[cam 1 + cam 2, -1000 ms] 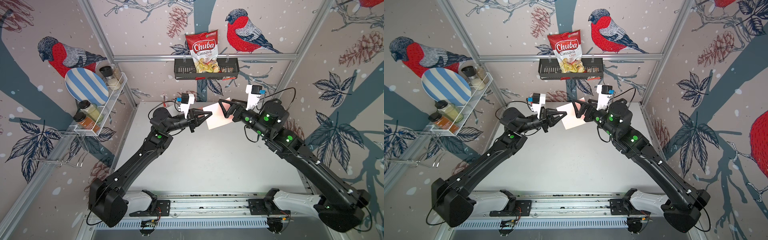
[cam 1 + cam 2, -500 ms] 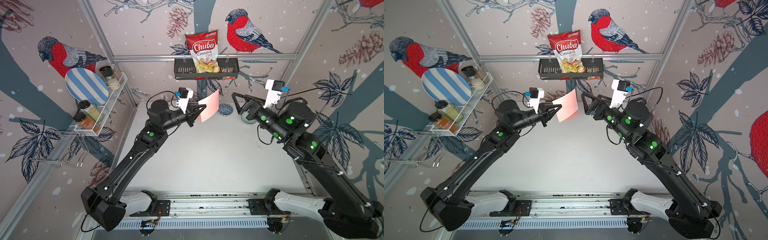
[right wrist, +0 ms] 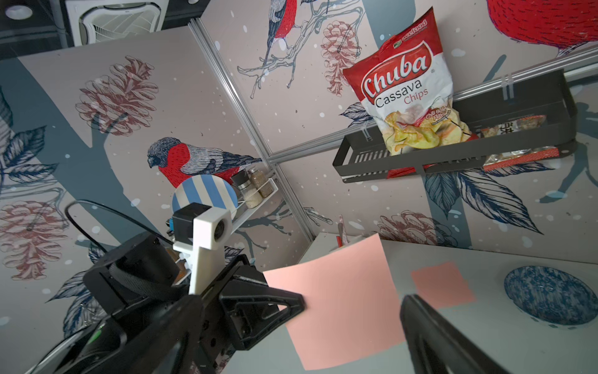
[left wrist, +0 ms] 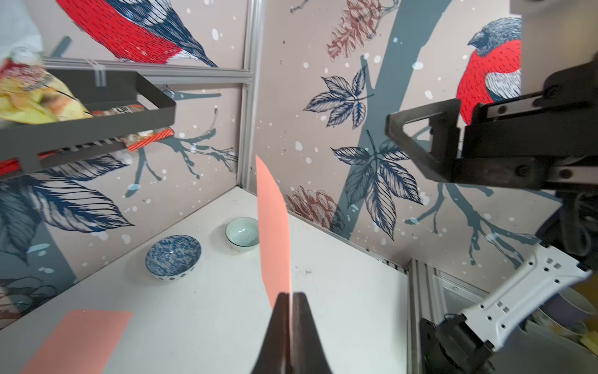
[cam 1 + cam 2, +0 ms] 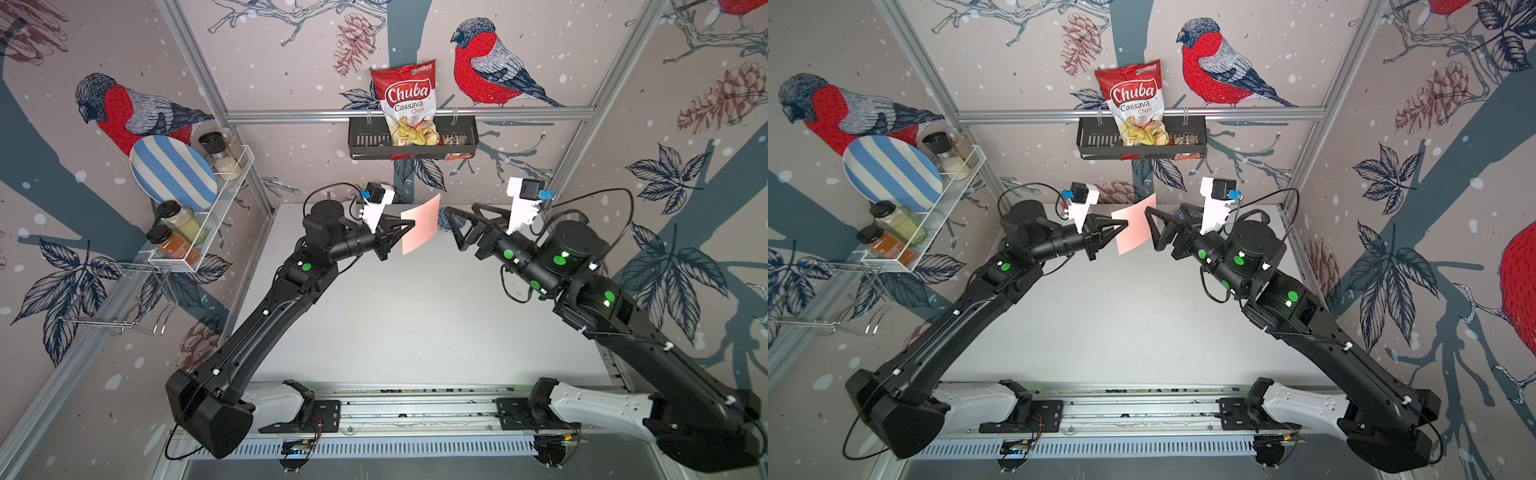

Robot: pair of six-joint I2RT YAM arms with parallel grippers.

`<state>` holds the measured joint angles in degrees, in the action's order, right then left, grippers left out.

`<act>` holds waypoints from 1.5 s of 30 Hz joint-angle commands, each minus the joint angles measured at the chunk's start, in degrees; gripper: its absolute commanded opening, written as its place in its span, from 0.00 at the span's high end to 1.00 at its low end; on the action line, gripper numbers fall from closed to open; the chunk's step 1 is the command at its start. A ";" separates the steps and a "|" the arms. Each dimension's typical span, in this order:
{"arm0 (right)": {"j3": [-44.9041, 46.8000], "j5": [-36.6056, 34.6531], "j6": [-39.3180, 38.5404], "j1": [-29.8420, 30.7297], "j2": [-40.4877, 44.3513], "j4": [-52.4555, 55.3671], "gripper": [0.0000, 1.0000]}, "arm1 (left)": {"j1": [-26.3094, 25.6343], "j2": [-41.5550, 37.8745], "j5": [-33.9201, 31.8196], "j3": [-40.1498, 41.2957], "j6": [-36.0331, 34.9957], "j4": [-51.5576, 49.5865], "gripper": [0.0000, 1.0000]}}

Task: Fold the square paper along the opposite sides
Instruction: Fold the paper.

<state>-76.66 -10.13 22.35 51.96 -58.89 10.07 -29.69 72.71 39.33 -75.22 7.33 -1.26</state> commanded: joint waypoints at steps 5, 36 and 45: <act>7.87 10.86 -7.09 -12.17 6.04 -2.90 0.08 | 0.37 4.63 14.83 -6.16 -5.16 -7.55 1.00; 12.02 36.63 -15.71 -27.45 6.48 2.79 0.45 | 0.47 3.88 25.56 -11.23 -5.75 -7.69 1.00; 12.11 42.86 -16.20 -27.53 5.75 -1.52 0.43 | 0.44 2.89 27.11 -7.68 -0.83 0.24 1.00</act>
<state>-64.49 28.95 7.20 24.36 -52.82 12.32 -29.43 76.18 64.90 -83.59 3.81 -7.03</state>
